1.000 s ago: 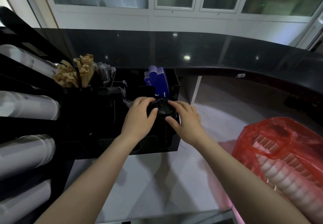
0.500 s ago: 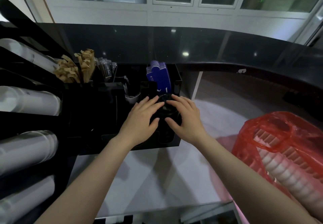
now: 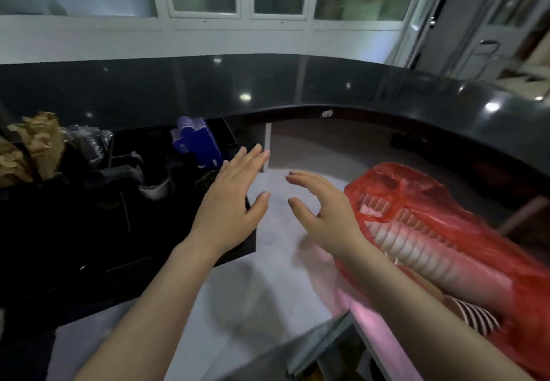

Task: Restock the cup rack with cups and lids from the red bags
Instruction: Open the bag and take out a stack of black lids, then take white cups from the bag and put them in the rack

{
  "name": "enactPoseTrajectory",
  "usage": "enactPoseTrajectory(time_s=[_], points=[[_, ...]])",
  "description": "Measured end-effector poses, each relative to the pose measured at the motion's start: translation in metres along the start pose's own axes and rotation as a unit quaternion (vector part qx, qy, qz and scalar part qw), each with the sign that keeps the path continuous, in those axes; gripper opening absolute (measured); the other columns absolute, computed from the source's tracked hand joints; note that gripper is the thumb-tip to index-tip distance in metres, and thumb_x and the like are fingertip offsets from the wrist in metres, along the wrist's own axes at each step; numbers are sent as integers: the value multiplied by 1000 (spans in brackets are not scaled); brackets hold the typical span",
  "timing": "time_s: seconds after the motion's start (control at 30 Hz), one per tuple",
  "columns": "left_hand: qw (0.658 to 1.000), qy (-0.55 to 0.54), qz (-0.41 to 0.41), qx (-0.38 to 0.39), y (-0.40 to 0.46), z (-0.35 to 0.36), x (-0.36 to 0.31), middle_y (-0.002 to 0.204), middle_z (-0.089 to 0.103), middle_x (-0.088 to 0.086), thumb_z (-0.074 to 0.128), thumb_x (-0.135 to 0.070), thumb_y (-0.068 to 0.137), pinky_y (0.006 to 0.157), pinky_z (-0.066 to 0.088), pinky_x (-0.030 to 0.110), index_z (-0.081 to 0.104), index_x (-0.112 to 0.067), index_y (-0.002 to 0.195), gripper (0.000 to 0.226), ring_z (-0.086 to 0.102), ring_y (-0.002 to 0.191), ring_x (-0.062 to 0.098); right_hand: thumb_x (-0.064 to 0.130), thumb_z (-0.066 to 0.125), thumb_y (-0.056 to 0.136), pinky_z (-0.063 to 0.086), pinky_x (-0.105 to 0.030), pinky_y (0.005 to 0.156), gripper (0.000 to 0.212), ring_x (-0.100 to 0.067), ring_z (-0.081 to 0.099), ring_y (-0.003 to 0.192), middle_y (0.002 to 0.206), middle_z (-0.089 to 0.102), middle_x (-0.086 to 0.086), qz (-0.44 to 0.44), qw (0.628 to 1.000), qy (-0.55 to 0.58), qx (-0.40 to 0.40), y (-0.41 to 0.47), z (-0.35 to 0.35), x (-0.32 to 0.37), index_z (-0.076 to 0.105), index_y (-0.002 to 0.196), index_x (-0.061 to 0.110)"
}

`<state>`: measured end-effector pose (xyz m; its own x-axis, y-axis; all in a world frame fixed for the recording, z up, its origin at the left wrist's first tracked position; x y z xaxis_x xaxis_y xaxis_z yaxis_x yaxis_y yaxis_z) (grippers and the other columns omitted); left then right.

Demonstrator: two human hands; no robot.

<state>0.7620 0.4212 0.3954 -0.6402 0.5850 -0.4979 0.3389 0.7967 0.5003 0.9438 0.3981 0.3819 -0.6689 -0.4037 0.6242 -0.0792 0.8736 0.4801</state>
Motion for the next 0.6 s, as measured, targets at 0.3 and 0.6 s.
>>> enactPoseTrajectory(time_s=[0.3, 0.6], points=[[976, -146, 123, 106, 16, 90, -90, 143, 43, -5, 54, -26, 85, 112, 19, 19, 46, -19, 138, 53, 35, 134, 10, 0, 65, 82, 33, -3, 90, 25, 3, 53, 99, 102, 63, 12, 135, 975, -110, -134, -100, -111, -31, 72, 102, 14], [926, -262, 180, 201, -8, 154, -175, 128, 55, -11, 56, -18, 86, 105, 34, 26, 57, -19, 127, 41, 48, 123, 9, 0, 70, 77, 43, -14, 81, 25, -4, 60, 91, 93, 65, 14, 246, 902, -227, -271, -225, -177, -27, 73, 95, 17]])
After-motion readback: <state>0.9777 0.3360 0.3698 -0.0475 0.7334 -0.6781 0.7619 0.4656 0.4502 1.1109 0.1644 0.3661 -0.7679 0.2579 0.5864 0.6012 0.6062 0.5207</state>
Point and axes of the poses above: each hand's wrist, its own y-axis towards the middle knuckle, its own z-axis out of the palm, x = y × z, the point moved 1 cm from there along y, towards the middle knuckle
